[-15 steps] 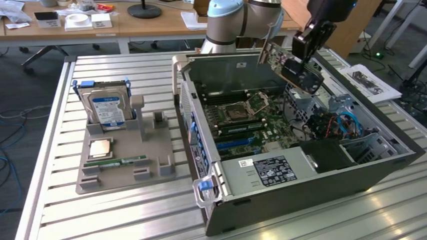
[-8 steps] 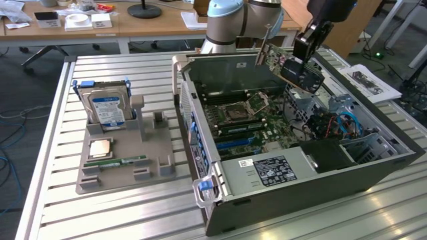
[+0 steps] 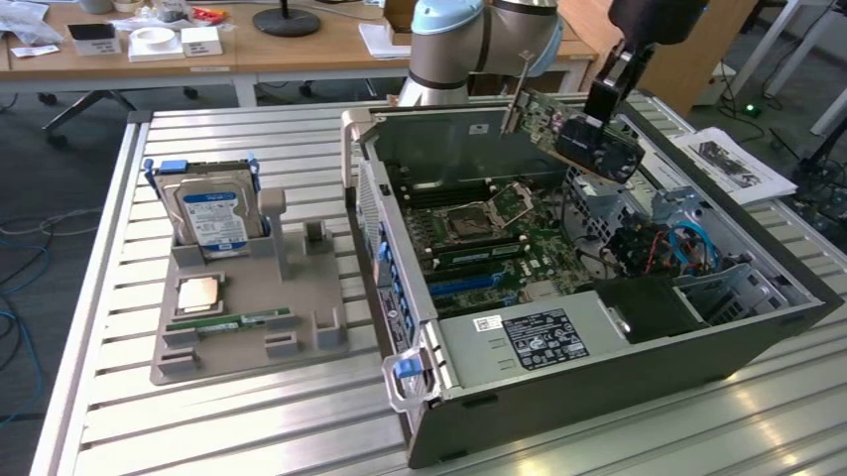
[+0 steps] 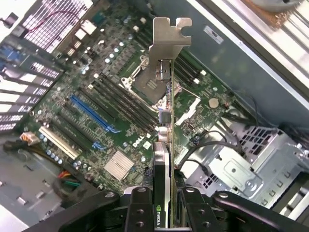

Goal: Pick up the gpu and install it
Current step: 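Insert the gpu into the slot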

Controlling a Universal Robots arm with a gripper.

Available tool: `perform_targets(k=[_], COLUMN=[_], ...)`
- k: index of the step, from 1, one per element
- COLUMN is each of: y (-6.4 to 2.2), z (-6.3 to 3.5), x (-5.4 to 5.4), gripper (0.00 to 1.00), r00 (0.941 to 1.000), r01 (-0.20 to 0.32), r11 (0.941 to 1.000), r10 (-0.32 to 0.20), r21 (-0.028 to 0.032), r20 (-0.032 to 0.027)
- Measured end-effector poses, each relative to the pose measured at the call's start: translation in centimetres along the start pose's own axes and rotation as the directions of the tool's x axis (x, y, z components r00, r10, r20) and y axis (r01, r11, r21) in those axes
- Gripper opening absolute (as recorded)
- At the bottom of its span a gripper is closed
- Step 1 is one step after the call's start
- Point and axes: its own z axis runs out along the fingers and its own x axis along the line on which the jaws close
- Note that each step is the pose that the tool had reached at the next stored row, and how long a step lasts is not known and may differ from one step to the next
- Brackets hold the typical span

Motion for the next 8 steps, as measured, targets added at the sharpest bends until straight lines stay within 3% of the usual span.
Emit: perform_targets(k=[8], y=[0.0], z=[0.05], x=[0.0], gripper=[0.27], r00=[0.9937], r01=[0.112], r11=[0.9937], r10=[-0.112], r21=[-0.0027], r20=[-0.0055])
